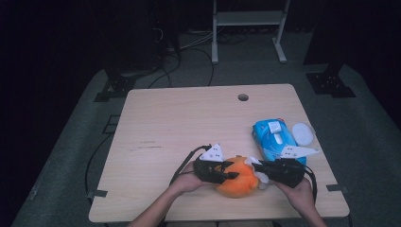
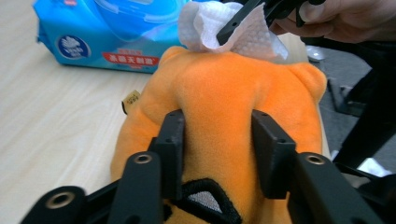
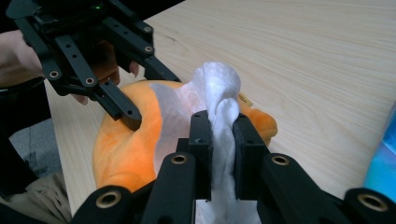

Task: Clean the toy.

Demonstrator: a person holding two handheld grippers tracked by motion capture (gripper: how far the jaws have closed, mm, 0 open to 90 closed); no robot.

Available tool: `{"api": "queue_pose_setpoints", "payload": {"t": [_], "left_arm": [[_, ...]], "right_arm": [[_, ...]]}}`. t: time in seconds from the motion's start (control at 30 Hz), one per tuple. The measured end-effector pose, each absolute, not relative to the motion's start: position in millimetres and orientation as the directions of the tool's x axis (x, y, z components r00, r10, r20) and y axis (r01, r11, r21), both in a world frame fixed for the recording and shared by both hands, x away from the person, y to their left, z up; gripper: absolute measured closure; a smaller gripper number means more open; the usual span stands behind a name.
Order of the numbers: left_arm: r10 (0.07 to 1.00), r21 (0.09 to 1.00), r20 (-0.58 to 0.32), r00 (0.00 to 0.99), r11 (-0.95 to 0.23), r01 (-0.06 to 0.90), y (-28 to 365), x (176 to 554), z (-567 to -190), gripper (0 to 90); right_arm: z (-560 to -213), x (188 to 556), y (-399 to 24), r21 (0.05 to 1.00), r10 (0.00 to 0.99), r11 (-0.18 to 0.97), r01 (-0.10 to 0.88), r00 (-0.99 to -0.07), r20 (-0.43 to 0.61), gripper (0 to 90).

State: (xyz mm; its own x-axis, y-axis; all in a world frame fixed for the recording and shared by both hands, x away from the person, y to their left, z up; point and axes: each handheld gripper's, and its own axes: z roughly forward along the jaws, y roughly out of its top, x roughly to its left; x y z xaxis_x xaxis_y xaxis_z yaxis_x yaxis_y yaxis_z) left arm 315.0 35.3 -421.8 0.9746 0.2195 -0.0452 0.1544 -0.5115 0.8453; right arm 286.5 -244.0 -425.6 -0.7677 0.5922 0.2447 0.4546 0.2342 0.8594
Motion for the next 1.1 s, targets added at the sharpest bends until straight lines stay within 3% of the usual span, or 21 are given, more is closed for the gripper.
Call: {"api": "queue_pose_setpoints", "payload": {"t": [0.17, 0.43, 0.77, 0.9, 1.1], "left_arm": [[0.225, 0.848, 0.005, 0.974, -0.518, 0.116, 34.1, 309.3, -412.4, 64.5], [0.266, 0.854, 0.009, 0.964, -0.504, 0.131, 46.0, 313.4, -409.1, 64.7], [0.326, 0.852, 0.018, 0.945, -0.5, 0.156, 64.8, 320.4, -403.0, 64.6], [0.338, 0.846, 0.023, 0.941, -0.507, 0.162, 71.0, 323.3, -402.1, 64.6], [0.361, 0.841, 0.017, 0.932, -0.509, 0.182, 78.1, 326.7, -407.1, 64.7]], "right_arm": [[-422.9, 286.8, -248.6, 0.87, 0.597, 0.206, 0.447, -0.762, 0.251, 79.5], [-412.5, 282.1, -257.1, 0.876, 0.601, 0.225, 0.428, -0.768, 0.221, 79.8], [-418.8, 275.2, -268.6, 0.838, 0.595, 0.329, 0.436, -0.784, 0.174, 79.5], [-429.1, 277.3, -259.2, 0.8, 0.6, 0.406, 0.442, -0.789, 0.132, 75.2], [-435.1, 279.3, -252.0, 0.771, 0.604, 0.442, 0.459, -0.788, 0.123, 60.1]]}}
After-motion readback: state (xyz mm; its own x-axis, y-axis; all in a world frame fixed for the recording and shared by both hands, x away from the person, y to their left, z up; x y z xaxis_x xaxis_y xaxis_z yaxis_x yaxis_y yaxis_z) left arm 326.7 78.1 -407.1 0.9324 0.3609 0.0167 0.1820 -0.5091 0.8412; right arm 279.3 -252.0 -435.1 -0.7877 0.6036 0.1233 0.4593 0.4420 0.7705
